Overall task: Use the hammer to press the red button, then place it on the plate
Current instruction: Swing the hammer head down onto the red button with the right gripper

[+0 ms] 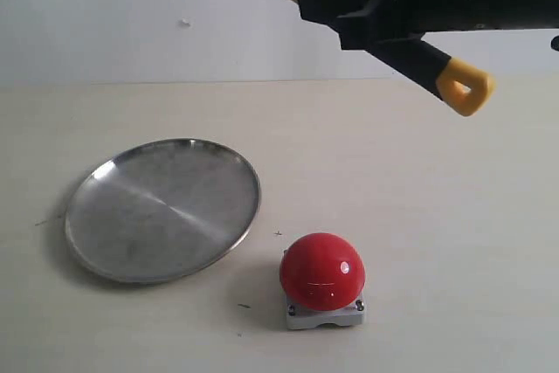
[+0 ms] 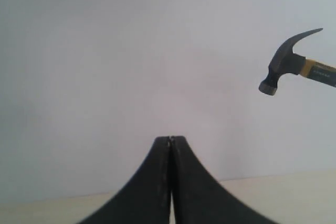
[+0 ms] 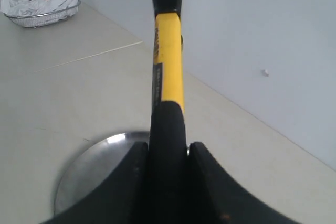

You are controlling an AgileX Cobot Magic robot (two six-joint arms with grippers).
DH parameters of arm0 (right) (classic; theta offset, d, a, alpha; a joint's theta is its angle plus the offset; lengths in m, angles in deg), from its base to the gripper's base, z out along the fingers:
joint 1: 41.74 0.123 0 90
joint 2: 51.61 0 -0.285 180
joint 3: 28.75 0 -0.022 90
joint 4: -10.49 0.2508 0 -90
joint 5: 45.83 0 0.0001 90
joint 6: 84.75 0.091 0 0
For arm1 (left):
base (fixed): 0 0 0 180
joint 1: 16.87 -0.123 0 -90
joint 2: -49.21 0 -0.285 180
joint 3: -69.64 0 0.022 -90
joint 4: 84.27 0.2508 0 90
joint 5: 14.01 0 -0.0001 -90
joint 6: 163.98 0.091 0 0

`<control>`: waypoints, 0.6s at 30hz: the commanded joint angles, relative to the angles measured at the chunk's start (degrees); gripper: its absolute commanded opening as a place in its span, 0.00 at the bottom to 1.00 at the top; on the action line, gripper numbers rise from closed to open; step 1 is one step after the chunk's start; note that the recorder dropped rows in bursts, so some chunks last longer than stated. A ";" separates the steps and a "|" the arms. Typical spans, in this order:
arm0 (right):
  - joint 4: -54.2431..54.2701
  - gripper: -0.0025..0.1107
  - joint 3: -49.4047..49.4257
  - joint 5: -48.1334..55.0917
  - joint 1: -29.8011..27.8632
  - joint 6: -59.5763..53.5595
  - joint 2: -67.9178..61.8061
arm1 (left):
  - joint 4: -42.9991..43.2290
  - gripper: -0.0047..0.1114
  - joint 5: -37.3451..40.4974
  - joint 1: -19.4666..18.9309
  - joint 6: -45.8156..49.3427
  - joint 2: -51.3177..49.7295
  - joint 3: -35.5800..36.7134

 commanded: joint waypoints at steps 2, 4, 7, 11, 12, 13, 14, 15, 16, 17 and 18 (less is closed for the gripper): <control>-5.80 0.02 1.45 -4.82 0.12 8.20 3.72 | -0.59 0.04 1.71 -0.11 0.36 4.98 4.40; -5.69 0.02 4.29 -9.82 0.12 8.74 6.40 | -0.89 0.04 1.81 -0.11 0.09 5.79 5.17; -5.76 0.02 8.04 -12.06 0.12 9.12 10.65 | -1.47 0.04 3.01 -0.11 0.09 6.90 5.17; -8.30 0.02 12.35 -8.34 0.12 13.10 15.94 | -1.47 0.04 6.60 -0.11 0.43 7.87 5.17; -9.25 0.02 13.07 -7.76 0.12 15.27 17.16 | -1.47 0.04 7.34 -0.11 0.57 7.98 5.17; -10.84 0.02 13.91 -7.55 0.12 17.15 18.31 | -1.47 0.04 8.39 -0.11 0.57 7.98 5.17; -12.81 0.02 14.81 -7.55 0.12 19.01 19.47 | -1.47 0.04 9.63 -0.11 1.13 7.98 5.17; -13.42 0.02 15.90 -7.71 0.12 20.17 20.33 | -1.47 0.04 10.60 -0.11 1.42 7.98 5.17; -13.45 0.02 17.14 -8.15 0.12 20.94 21.45 | -1.47 0.04 11.57 -0.11 1.42 7.98 5.17; -13.45 0.02 18.47 -8.49 0.12 21.07 22.55 | -1.47 0.04 12.30 -0.11 1.42 7.98 5.17; -13.45 0.02 19.61 -8.92 0.12 21.07 23.43 | -1.56 0.04 13.08 -0.11 1.42 7.98 5.17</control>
